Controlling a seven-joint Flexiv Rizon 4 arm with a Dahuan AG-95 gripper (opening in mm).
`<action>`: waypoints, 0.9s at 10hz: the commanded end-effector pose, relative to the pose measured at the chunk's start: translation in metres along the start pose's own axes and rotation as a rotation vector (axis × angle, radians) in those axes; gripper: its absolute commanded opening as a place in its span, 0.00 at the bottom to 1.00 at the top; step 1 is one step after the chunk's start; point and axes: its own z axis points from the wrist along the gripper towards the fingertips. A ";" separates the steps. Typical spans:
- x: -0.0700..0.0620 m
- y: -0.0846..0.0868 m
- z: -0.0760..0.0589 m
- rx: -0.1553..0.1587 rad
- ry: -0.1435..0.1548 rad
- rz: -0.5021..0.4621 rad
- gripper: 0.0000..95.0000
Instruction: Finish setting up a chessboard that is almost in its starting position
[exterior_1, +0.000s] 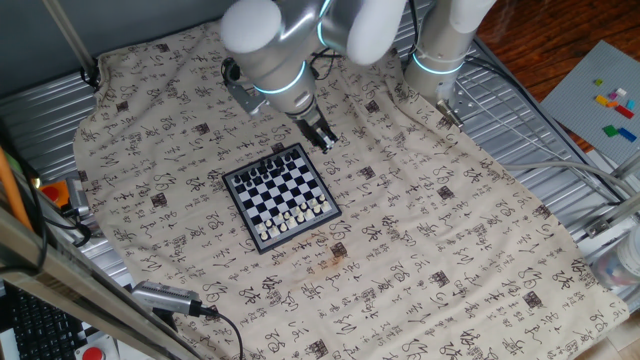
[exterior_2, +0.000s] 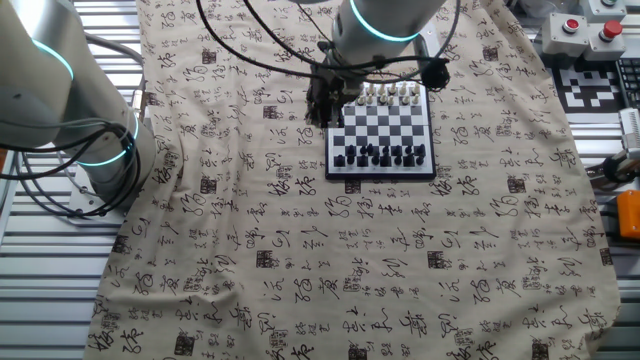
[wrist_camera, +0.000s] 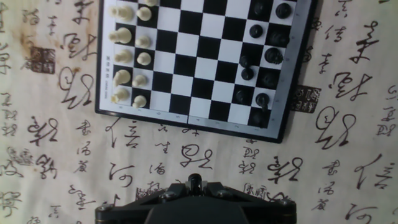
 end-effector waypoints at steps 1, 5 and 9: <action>0.001 -0.003 0.002 0.022 -0.005 -0.025 0.00; -0.014 -0.007 -0.003 0.042 0.007 -0.056 0.00; -0.004 -0.008 0.004 0.039 0.009 -0.050 0.00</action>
